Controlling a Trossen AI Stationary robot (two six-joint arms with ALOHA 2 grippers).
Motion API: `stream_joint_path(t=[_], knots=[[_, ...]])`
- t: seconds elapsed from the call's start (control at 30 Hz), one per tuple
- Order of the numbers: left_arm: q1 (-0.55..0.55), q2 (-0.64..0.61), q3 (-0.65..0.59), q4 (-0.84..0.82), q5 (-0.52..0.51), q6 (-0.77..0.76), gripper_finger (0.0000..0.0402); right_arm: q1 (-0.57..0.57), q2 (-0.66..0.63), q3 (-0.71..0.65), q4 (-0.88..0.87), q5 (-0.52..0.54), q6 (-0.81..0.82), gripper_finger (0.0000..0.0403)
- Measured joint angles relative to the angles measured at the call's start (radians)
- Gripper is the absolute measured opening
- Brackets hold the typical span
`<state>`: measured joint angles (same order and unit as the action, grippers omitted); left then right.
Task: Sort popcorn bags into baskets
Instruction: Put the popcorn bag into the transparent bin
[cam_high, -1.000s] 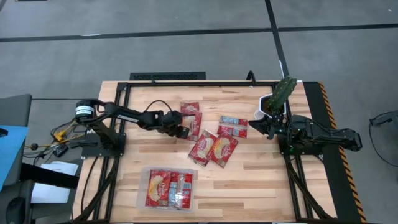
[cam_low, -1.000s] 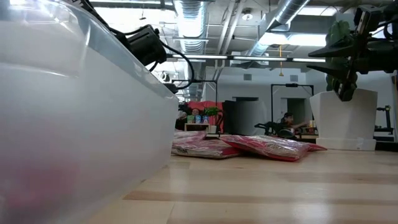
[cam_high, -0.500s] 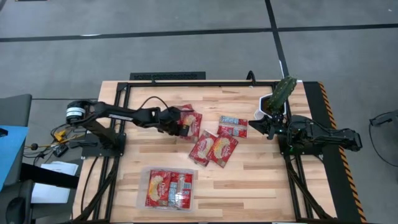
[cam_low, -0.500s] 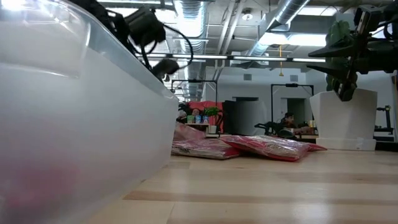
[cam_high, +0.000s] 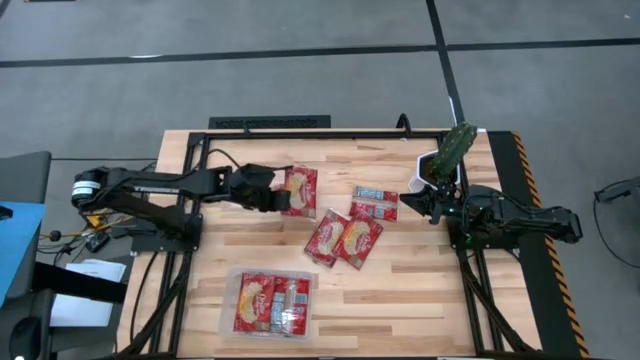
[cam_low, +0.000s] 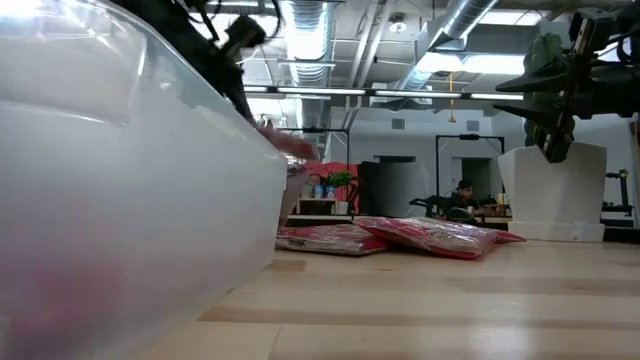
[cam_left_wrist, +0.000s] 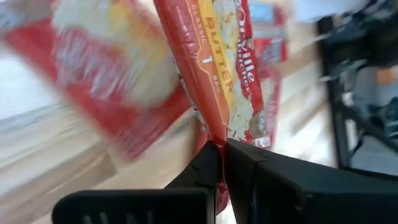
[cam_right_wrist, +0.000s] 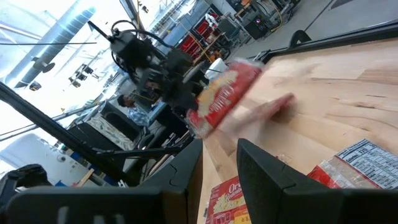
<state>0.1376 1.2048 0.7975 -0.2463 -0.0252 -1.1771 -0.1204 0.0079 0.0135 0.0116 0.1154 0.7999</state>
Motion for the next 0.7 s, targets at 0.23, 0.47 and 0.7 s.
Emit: stream_joint_path(t=[0.23,0.47,0.7], knots=[[-0.014,-0.093,0.000,0.078,-0.091,-0.005,0.0000,0.000,0.000,0.000,0.000,0.002,-0.015,0.0123],[-0.116,-0.128,0.001,0.077,-0.089,-0.090,0.0000,0.000,0.000,0.000,0.000,0.002,-0.015,0.0123],[-0.421,-0.123,0.001,0.076,-0.224,-0.259,0.0000,0.000,0.000,0.000,0.000,0.001,-0.015,0.0123]])
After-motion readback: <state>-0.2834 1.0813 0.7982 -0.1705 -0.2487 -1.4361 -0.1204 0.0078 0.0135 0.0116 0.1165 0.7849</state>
